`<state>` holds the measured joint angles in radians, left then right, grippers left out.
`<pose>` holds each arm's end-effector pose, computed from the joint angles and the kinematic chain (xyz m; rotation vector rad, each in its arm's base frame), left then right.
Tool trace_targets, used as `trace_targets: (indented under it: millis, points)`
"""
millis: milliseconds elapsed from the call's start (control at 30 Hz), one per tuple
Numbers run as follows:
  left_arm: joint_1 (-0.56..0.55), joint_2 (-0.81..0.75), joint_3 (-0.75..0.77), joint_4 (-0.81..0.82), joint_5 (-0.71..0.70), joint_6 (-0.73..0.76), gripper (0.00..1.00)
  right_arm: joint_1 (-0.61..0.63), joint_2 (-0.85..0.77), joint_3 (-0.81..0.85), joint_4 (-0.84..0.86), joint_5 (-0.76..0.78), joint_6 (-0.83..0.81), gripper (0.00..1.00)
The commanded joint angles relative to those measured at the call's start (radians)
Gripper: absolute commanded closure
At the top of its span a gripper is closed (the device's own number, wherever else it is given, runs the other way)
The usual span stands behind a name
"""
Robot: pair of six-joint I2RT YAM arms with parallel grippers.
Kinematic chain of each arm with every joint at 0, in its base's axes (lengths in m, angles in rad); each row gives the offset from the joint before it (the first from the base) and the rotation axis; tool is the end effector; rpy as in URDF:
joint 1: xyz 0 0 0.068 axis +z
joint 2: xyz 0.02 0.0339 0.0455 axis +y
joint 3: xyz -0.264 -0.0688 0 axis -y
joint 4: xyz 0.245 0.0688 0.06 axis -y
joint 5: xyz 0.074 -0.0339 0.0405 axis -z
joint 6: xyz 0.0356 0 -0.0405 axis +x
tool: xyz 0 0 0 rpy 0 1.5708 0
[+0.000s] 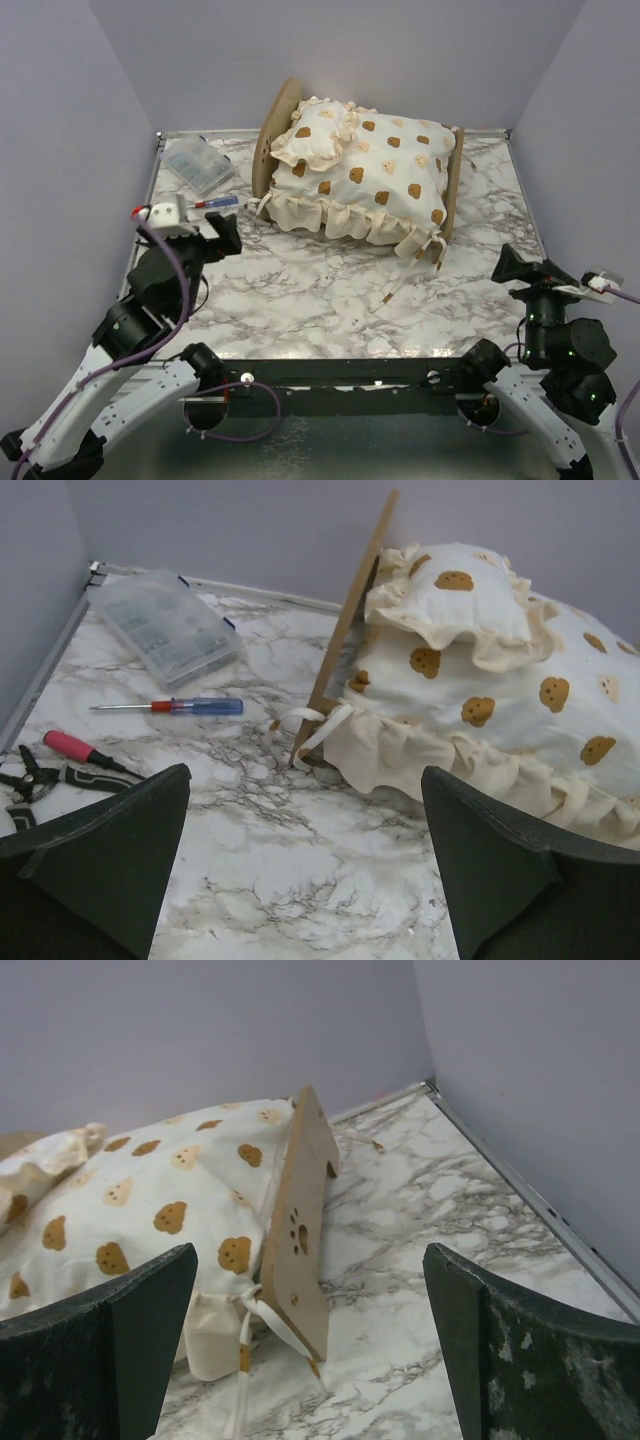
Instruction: Set up the pet bed
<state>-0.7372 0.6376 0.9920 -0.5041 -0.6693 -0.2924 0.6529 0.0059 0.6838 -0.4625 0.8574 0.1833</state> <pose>0.1019 -0.0627 0.3967 -0.1155 1.6879 -0.1961 0.0197 -0.0188 0.3362 0.3978 1.3749 0.1080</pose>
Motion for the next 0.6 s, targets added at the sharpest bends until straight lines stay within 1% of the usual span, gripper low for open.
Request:
trace_targets:
  millis: [0,67,167,333,567]
  points:
    - [-0.002,-0.218,-0.116,-0.023,-0.153,-0.021,0.01,0.001,-0.073,-0.053,0.026,0.117,0.005,0.00]
    - [-0.001,-0.281,-0.145,-0.022,-0.196,-0.012,0.01,0.001,-0.073,-0.068,0.034,0.132,0.007,0.00]
    - [-0.002,-0.327,-0.161,-0.023,-0.246,0.012,0.01,0.000,-0.073,-0.086,0.040,0.149,0.013,0.00]
    - [-0.001,-0.340,-0.163,-0.021,-0.272,0.044,0.01,0.001,-0.072,-0.103,0.045,0.149,0.013,0.00]
    - [-0.001,-0.356,-0.177,-0.014,-0.281,0.032,0.01,0.000,-0.072,-0.118,0.051,0.157,0.014,0.00]
